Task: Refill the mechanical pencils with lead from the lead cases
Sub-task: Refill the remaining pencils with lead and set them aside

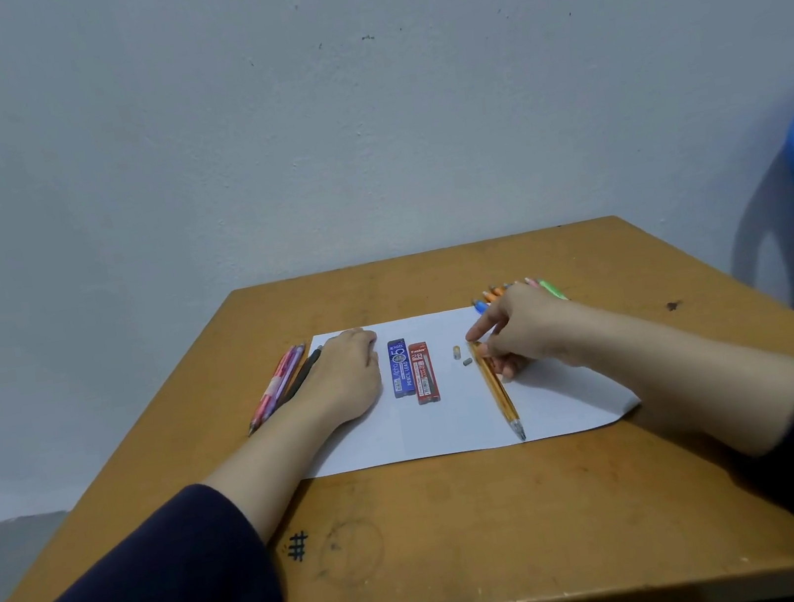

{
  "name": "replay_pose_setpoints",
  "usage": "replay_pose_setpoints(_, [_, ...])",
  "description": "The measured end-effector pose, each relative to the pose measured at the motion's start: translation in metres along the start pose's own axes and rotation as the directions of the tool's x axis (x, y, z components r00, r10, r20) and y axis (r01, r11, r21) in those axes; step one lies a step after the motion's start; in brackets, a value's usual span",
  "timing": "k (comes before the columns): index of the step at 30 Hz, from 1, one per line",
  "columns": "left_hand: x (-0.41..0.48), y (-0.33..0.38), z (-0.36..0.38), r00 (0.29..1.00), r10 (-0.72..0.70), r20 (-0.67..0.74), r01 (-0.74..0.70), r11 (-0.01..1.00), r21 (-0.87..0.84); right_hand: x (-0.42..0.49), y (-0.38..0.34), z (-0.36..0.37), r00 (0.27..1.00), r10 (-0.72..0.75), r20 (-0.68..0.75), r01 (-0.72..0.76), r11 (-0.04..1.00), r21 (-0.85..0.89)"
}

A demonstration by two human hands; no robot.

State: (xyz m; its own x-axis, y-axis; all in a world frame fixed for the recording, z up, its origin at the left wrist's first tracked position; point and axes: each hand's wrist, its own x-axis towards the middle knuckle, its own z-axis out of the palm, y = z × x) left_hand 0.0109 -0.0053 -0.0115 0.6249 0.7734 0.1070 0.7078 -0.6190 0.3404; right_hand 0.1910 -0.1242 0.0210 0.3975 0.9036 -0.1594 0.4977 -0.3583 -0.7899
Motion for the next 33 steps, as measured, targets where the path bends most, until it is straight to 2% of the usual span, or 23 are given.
replay_pose_setpoints(6, [0.001, 0.001, 0.0, 1.0, 0.006, 0.025, -0.006, 1.0, 0.016, 0.001, 0.001, -0.001, 0.999, -0.031, -0.023, 0.029, 0.997, -0.077])
replay_pose_setpoints(9, [0.001, 0.001, 0.0, 0.999, 0.007, 0.034, -0.007, 1.0, 0.019, 0.007, 0.005, -0.004, 0.991, -0.083, -0.105, 0.053, 0.965, -0.256])
replay_pose_setpoints(12, [0.002, -0.001, 0.0, 0.999, 0.012, 0.038, -0.013, 1.0, 0.02, 0.011, 0.007, -0.005, 0.98, -0.126, -0.151, 0.073, 0.947, -0.314])
replay_pose_setpoints(17, [0.003, -0.007, -0.002, 0.997, 0.029, 0.066, -0.031, 0.999, 0.03, 0.006, -0.002, -0.004, 0.924, -0.34, -0.174, 0.261, 0.895, -0.362])
replay_pose_setpoints(20, [0.003, -0.01, -0.007, 0.993, 0.047, 0.113, -0.051, 0.998, 0.036, 0.002, -0.011, 0.001, 0.887, -0.448, -0.109, 0.376, 0.84, -0.391])
replay_pose_setpoints(24, [0.003, -0.015, -0.011, 0.985, 0.059, 0.163, -0.069, 0.996, 0.054, 0.004, -0.024, 0.01, 0.867, -0.498, 0.016, 0.455, 0.78, -0.43])
replay_pose_setpoints(29, [0.003, -0.018, -0.013, 0.976, 0.076, 0.204, -0.093, 0.993, 0.071, 0.021, -0.035, 0.021, 0.88, -0.381, 0.284, 0.471, 0.622, -0.626])
replay_pose_setpoints(33, [0.003, -0.019, -0.012, 0.972, 0.078, 0.221, -0.101, 0.99, 0.098, 0.029, -0.04, 0.026, 0.889, -0.287, 0.356, 0.457, 0.564, -0.687])
